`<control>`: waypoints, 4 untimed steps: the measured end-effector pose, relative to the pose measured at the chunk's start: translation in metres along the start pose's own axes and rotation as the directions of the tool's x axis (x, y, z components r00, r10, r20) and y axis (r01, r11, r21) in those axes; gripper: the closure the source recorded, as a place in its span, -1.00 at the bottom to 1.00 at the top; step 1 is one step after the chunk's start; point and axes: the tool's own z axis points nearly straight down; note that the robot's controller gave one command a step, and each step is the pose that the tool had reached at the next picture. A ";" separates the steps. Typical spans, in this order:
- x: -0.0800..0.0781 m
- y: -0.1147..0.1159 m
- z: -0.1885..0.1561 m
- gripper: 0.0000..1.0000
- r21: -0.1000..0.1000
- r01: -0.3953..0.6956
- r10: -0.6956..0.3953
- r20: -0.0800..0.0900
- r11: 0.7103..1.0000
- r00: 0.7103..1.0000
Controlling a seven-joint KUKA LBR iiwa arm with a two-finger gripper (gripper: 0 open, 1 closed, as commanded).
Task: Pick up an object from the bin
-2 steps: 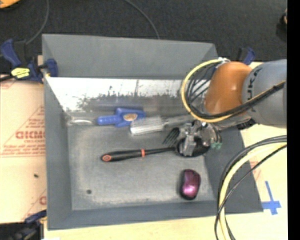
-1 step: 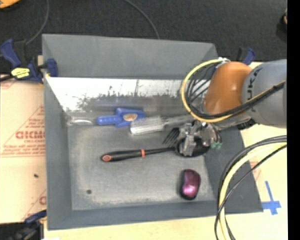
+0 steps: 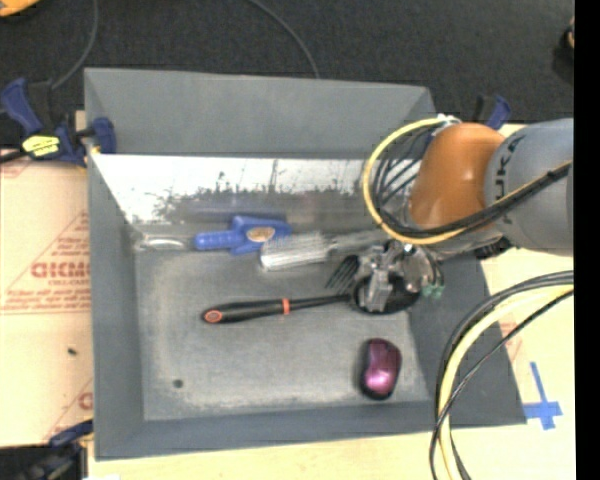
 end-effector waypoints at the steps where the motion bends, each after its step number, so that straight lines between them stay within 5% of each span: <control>1: 0.002 0.000 -0.007 1.00 -0.001 0.000 0.000 -0.005 1.000 1.000; 4: 0.000 0.000 -0.055 1.00 0.000 -0.002 0.002 0.000 1.000 1.000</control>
Offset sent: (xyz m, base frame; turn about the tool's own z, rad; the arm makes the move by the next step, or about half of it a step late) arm 0.0000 0.0001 0.0490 0.0000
